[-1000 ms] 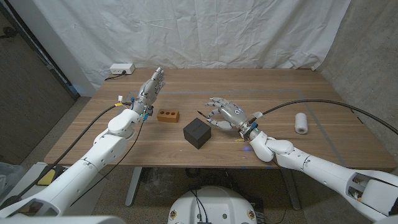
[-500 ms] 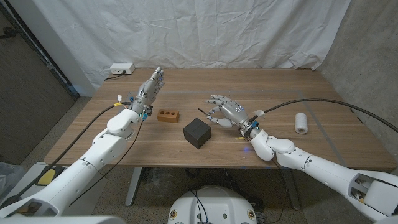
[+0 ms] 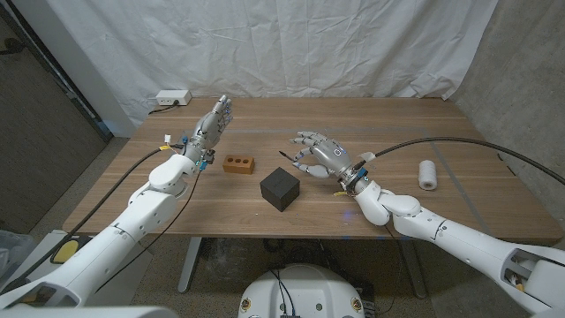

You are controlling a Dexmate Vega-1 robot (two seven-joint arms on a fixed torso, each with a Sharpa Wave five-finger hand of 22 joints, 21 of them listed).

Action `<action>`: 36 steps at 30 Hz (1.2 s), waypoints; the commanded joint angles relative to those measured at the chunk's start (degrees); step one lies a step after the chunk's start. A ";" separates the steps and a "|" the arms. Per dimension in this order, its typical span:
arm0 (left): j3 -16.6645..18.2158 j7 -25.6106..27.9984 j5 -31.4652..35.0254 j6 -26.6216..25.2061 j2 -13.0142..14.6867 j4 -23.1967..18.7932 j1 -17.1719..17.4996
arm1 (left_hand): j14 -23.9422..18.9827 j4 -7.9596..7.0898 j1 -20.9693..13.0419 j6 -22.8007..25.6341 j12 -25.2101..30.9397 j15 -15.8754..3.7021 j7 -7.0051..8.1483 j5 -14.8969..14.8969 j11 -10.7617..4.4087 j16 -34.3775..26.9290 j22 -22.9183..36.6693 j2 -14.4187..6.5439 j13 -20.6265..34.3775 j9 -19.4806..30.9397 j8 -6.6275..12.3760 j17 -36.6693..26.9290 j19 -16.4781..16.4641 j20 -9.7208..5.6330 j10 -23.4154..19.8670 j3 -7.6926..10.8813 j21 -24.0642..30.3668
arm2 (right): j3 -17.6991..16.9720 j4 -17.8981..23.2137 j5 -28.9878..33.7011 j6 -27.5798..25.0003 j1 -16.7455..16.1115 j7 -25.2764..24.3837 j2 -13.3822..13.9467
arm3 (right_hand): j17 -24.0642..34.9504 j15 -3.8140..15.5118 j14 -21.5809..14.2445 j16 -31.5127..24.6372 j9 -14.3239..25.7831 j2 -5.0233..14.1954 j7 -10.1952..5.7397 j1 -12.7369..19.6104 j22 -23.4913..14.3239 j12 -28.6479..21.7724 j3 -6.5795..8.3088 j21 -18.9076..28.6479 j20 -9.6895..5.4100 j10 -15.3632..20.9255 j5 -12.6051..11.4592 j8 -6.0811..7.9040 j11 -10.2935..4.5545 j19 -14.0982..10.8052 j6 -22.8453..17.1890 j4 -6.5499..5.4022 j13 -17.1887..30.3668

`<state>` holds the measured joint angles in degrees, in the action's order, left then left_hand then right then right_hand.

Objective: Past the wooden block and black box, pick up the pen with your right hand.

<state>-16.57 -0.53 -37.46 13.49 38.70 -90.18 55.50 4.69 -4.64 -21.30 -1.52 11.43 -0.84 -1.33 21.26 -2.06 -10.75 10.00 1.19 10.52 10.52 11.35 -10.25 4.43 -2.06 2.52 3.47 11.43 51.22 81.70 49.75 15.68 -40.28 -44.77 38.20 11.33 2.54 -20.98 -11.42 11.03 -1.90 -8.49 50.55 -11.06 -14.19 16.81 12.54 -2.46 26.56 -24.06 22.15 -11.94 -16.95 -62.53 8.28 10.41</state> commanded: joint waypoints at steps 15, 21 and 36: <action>0.02 -3.70 -0.99 1.16 0.84 2.18 -0.51 | 0.55 -0.15 -0.43 0.04 -0.02 0.36 -0.09 0.06 0.10 0.15 0.31 -0.47 0.17 0.16 -0.11 -0.16 0.60 -2.25 0.42 -0.46 -0.05 | -6.75 11.62 -5.45 -4.02 -4.82 10.63 0.54 | 0.14 2.21 0.06 0.17 0.28 0.72 -4.25 0.22 -0.25 0.39 -0.25 0.46 -0.86 0.58 0.22 0.09 -0.10 -0.90 -4.81 -0.51 0.17; 0.04 -3.75 -0.93 0.98 1.15 1.67 -0.42 | 0.57 -0.14 -0.49 0.00 -0.06 0.31 -0.04 0.06 0.16 0.14 0.31 -0.52 0.17 0.17 -0.12 -0.16 0.62 -2.24 0.53 -0.54 -0.05 | -7.99 13.32 -4.59 -4.89 -5.70 10.09 0.83 | 0.15 2.18 0.06 0.16 0.43 0.79 -4.25 0.26 -0.25 0.47 -0.37 0.47 -0.78 0.64 0.31 0.14 -0.08 -0.94 -4.90 -0.60 0.17; 0.47 -3.28 -1.05 0.87 1.74 0.33 0.68 | 0.62 -0.14 -0.61 0.01 -0.07 0.25 -0.04 0.03 0.13 0.14 0.31 -0.64 0.17 0.17 -0.12 -0.16 0.69 -2.19 0.63 -0.78 -0.05 | -10.49 16.84 -4.93 -4.75 -6.95 10.93 1.39 | 0.16 2.19 -0.16 0.07 0.69 0.84 -4.27 0.38 -0.27 0.55 -0.56 0.55 -0.74 0.89 0.45 0.19 -0.04 -1.20 -4.89 -0.70 0.17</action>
<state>-16.43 -3.96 -38.35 14.50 39.97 -89.04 55.53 5.00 -4.64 -21.53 -1.52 11.43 -0.53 -1.33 21.26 -1.85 -10.75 10.00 0.96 10.52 10.52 11.35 -10.25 4.43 -2.06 2.73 3.00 11.42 42.71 95.63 44.67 11.25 -46.16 -34.42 39.23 11.32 2.54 -20.98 -11.42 11.15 -1.55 -8.49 50.62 -11.06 -13.74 16.29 12.54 -2.46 26.94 -23.66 22.06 -12.18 -17.77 -62.53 7.86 10.41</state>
